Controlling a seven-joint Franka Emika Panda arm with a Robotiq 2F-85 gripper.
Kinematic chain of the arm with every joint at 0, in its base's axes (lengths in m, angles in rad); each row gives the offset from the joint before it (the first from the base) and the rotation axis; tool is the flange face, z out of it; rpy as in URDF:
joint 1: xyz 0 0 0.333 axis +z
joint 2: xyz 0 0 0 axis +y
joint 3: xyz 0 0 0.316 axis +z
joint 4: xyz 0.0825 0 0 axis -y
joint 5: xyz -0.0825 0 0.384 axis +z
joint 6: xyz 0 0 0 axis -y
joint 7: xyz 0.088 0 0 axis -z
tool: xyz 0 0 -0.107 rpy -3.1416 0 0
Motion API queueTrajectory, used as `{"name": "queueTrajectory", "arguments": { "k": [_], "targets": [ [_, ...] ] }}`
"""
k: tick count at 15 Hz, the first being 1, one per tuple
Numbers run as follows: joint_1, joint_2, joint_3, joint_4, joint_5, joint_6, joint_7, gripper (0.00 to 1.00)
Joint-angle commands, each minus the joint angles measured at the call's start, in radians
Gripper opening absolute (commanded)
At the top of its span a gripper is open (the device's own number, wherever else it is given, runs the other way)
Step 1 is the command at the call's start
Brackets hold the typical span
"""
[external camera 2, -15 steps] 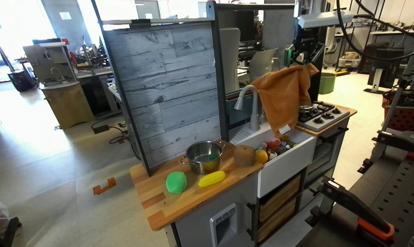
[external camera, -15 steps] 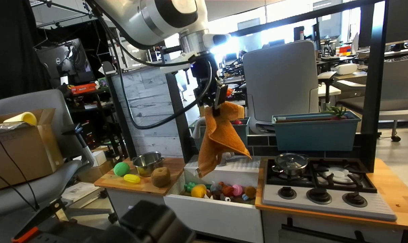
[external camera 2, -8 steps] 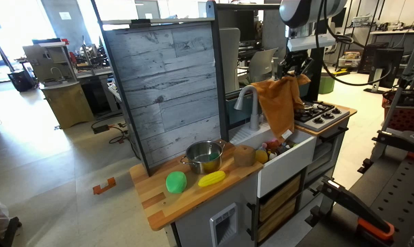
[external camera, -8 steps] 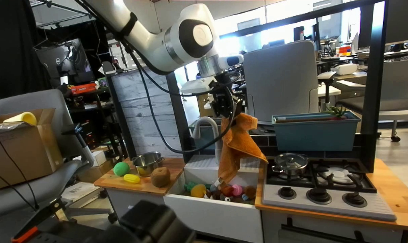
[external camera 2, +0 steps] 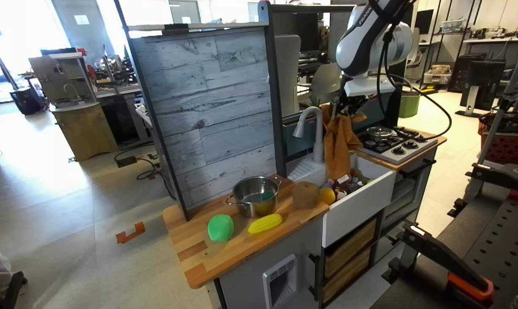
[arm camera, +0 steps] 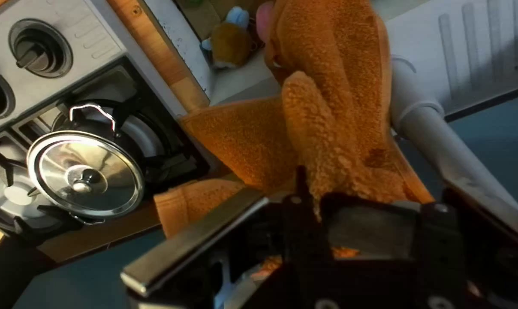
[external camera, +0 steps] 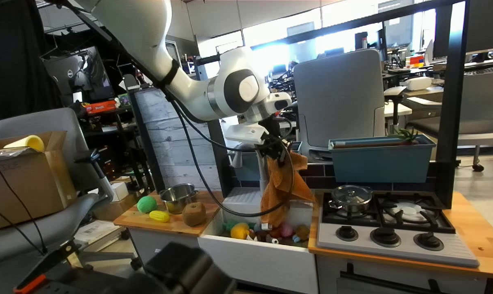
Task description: Unhang the orange towel and put it inside the sink
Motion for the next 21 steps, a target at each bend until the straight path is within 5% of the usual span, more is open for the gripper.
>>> {"name": "queueTrajectory", "arguments": {
  "k": [1, 10, 15, 18, 19, 21],
  "targets": [
    [-0.052, 0.012, 0.039, -0.015, 0.037, 0.071, -0.085, 0.34],
    [-0.174, -0.02, 0.139, -0.112, 0.082, 0.161, -0.259, 0.98],
    [-0.244, -0.079, 0.201, -0.237, 0.09, 0.194, -0.357, 1.0],
    [-0.345, -0.149, 0.313, -0.332, 0.112, 0.113, -0.478, 1.0],
    [-0.261, -0.063, 0.221, -0.227, 0.094, 0.147, -0.395, 1.0],
    [-0.304, -0.102, 0.269, -0.279, 0.107, 0.133, -0.448, 1.0]
  ]
}}
